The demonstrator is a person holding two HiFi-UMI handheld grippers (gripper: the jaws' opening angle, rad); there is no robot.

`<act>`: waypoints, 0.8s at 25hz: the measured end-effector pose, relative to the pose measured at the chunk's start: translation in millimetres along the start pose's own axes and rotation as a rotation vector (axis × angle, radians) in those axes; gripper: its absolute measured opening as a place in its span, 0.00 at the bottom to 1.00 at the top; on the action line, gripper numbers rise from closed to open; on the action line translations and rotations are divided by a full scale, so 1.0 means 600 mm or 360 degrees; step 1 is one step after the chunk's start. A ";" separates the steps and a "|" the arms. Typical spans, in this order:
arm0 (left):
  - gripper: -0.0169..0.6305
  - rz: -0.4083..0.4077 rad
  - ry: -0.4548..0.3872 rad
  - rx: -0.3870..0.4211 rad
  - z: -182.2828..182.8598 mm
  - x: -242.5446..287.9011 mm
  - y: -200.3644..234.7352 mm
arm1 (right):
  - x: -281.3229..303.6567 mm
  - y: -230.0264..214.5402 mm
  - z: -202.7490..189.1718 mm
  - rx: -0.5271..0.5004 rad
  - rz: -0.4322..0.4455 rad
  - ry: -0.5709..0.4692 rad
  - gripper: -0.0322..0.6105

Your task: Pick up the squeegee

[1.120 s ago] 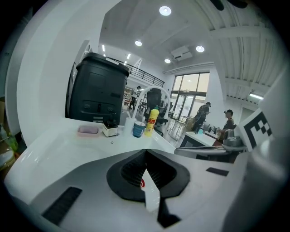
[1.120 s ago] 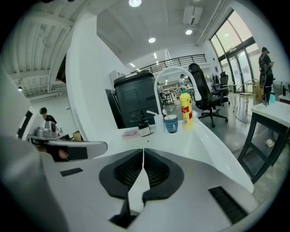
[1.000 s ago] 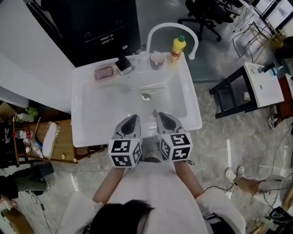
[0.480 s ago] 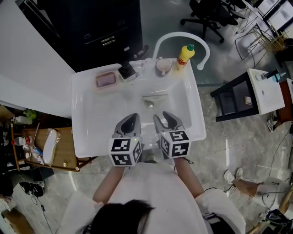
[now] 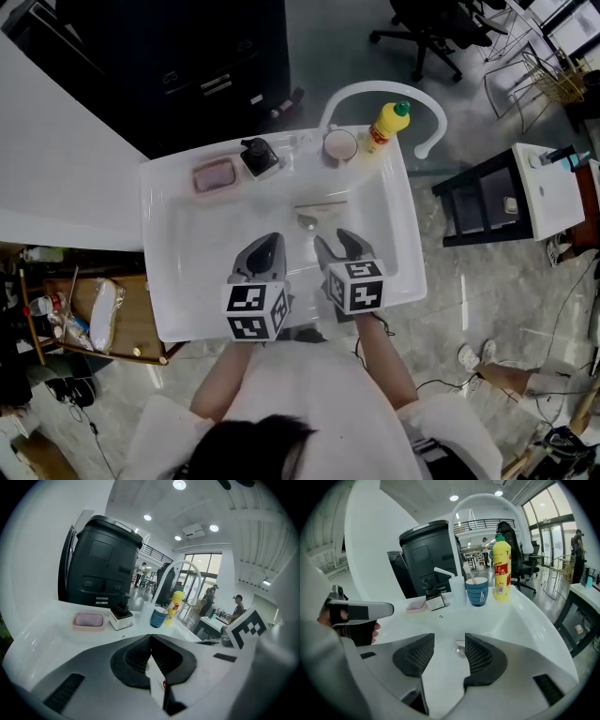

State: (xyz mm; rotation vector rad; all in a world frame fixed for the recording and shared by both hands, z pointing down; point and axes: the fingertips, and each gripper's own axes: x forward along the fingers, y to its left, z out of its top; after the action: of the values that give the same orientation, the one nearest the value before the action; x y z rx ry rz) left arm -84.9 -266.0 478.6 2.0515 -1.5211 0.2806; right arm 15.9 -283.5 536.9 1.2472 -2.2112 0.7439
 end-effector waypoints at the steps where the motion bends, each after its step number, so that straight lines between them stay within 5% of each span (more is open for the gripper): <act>1: 0.06 0.0005 0.0008 -0.0001 -0.001 0.006 0.005 | 0.007 -0.003 -0.001 0.0004 0.0001 0.0014 0.36; 20: 0.06 -0.0034 0.0211 -0.0032 -0.047 0.092 0.051 | 0.145 -0.067 -0.094 0.0019 -0.0124 0.0342 0.38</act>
State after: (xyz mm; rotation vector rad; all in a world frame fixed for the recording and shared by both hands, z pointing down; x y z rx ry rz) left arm -90.6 -301.1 538.1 1.9911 -1.4155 0.3833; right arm 19.0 -316.0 643.1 1.1923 -1.9776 0.8206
